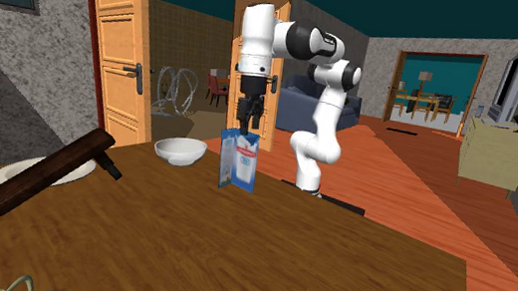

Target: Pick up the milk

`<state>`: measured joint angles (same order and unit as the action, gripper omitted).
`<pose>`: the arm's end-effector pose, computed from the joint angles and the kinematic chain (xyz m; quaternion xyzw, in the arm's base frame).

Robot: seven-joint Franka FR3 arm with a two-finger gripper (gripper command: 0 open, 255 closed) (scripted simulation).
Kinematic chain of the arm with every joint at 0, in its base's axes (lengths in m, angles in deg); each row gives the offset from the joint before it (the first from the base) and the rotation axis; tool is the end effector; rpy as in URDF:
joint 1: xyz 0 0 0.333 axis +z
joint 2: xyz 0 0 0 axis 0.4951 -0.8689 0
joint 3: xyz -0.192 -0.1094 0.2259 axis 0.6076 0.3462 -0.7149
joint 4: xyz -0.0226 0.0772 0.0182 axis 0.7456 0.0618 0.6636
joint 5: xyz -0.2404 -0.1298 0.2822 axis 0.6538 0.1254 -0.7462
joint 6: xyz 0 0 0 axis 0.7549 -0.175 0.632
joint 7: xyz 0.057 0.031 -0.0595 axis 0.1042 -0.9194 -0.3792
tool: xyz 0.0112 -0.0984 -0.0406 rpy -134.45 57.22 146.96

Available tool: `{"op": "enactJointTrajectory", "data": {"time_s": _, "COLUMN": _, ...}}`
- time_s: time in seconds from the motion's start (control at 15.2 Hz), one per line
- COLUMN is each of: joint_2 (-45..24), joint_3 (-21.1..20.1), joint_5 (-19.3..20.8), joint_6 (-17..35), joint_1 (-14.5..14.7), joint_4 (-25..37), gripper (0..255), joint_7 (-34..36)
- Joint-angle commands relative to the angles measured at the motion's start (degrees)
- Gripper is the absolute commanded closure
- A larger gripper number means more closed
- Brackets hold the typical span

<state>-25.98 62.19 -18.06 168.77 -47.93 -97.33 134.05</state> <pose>0.4528 -0.0513 0.6190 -0.7893 0.6139 0.0045 0.0112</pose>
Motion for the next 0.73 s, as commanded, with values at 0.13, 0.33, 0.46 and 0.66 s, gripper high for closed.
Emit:
{"op": "enactJointTrajectory", "data": {"time_s": 0.13, "joint_2": -2.8, "joint_3": -0.3, "joint_5": 0.7, "joint_6": 0.5, "joint_1": -1.6, "joint_4": 1.6, "gripper": 0, "joint_7": 6.8}}
{"op": "enactJointTrajectory", "data": {"time_s": 0.33, "joint_2": -2.4, "joint_3": -0.4, "joint_5": 0.6, "joint_6": 2.8, "joint_1": -1.5, "joint_4": -1.1, "gripper": 0, "joint_7": 6.7}}
{"op": "enactJointTrajectory", "data": {"time_s": 0.46, "joint_2": -2.2, "joint_3": -0.4, "joint_5": 0.5, "joint_6": 4.8, "joint_1": -1.5, "joint_4": -3.3, "gripper": 0, "joint_7": 6.7}}
{"op": "enactJointTrajectory", "data": {"time_s": 0.66, "joint_2": -2.2, "joint_3": -0.4, "joint_5": 0.5, "joint_6": 4.8, "joint_1": -1.5, "joint_4": -3.3, "gripper": 255, "joint_7": 6.7}}
